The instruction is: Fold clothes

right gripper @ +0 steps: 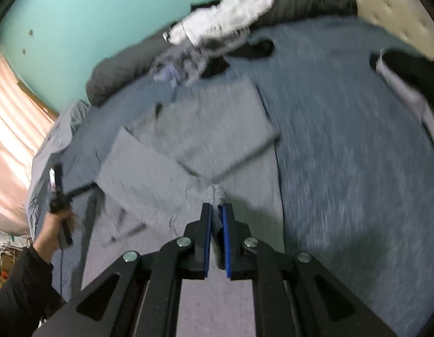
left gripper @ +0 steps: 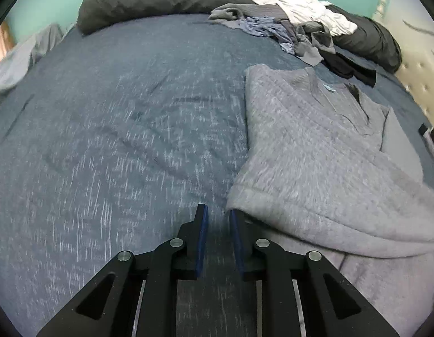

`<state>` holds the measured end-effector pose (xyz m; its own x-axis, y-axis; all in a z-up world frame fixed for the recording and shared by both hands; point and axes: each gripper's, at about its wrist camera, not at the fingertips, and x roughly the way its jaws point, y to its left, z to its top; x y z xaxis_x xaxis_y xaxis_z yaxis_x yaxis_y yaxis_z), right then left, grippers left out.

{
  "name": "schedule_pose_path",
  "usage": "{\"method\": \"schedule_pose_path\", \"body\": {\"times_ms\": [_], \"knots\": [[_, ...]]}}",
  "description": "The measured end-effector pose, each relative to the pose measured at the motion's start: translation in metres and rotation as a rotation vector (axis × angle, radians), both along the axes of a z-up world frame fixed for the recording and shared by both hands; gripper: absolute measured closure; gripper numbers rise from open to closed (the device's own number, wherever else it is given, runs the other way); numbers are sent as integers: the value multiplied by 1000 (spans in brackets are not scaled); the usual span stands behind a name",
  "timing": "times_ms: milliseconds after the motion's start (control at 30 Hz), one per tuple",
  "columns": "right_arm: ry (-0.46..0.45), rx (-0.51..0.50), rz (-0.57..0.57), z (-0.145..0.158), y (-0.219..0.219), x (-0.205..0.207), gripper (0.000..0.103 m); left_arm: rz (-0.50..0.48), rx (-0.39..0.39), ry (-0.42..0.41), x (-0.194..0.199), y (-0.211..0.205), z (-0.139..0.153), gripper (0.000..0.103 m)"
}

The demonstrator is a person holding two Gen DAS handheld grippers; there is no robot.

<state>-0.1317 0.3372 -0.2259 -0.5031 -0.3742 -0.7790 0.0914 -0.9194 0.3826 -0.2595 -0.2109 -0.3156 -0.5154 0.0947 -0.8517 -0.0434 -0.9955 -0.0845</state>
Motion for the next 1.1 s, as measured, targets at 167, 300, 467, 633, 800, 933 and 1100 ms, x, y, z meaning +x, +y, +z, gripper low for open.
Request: {"method": "schedule_pose_path", "body": {"times_ms": [167,300,467,633,800,933,1100], "knots": [[-70,25,31,-28,-3,8,96,48,14,22,9,-10,15,83],[-109,33,30,-44,2,9,96,1,1,33,-3,11,22,76],[-150,48,30,-59,9,7,96,-32,-7,-19,-26,29,2,75],[-194,65,63,-70,8,8,95,-34,-17,-15,-26,32,4,74],[-121,65,21,-44,20,10,93,-38,-28,0,-24,34,11,70],[-88,13,69,-38,5,-2,92,-42,-37,11,-23,37,16,65],[-116,-23,121,-60,-23,-23,92,-76,-62,-4,-28,55,10,63]]}}
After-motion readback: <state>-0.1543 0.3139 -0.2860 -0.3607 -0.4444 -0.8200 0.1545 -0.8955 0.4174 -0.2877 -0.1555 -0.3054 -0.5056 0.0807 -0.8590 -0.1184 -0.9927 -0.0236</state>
